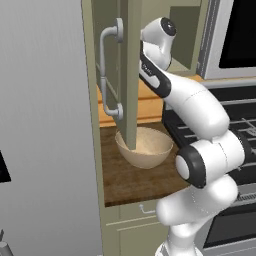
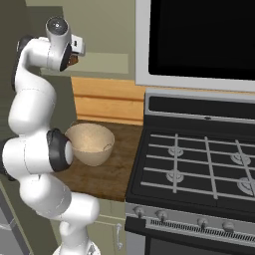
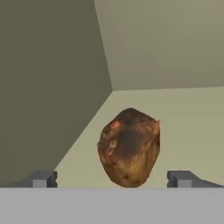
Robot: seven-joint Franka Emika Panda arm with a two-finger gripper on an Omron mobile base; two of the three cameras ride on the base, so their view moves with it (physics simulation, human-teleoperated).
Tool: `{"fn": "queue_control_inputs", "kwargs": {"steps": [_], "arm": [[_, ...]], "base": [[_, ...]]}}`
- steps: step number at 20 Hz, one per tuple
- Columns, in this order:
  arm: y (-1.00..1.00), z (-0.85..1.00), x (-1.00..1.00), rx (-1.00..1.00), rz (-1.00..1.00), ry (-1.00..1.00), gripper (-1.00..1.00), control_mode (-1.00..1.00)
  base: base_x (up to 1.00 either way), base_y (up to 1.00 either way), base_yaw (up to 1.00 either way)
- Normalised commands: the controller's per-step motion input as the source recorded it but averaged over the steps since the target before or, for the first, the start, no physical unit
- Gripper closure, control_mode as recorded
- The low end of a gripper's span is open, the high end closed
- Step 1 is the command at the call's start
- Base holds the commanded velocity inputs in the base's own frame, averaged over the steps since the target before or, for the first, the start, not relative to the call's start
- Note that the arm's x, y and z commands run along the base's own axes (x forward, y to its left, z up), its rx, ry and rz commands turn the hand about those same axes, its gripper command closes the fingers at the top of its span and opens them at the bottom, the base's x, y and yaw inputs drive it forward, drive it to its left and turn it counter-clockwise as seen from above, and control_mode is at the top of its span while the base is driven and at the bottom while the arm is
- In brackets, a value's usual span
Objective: Open the cabinet, pick up the bread from the cabinet and place it in the basket. Then move the basket to the dining counter.
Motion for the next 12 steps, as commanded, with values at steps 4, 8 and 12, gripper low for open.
{"fn": "queue_control_inputs", "kwargs": {"steps": [4, 8, 12], "arm": [[0.02, 0.00, 0.41, 0.00, -0.01, 0.00, -1.00, -1.00], [0.00, -0.05, 0.33, -0.01, -0.02, 0.02, -1.00, -1.00], [0.04, -0.13, 0.21, -0.02, -0.03, 0.01, -1.00, -1.00]], "base": [[0.00, 0.00, 0.00], [0.00, 0.00, 0.00], [0.00, 0.00, 0.00]]}}
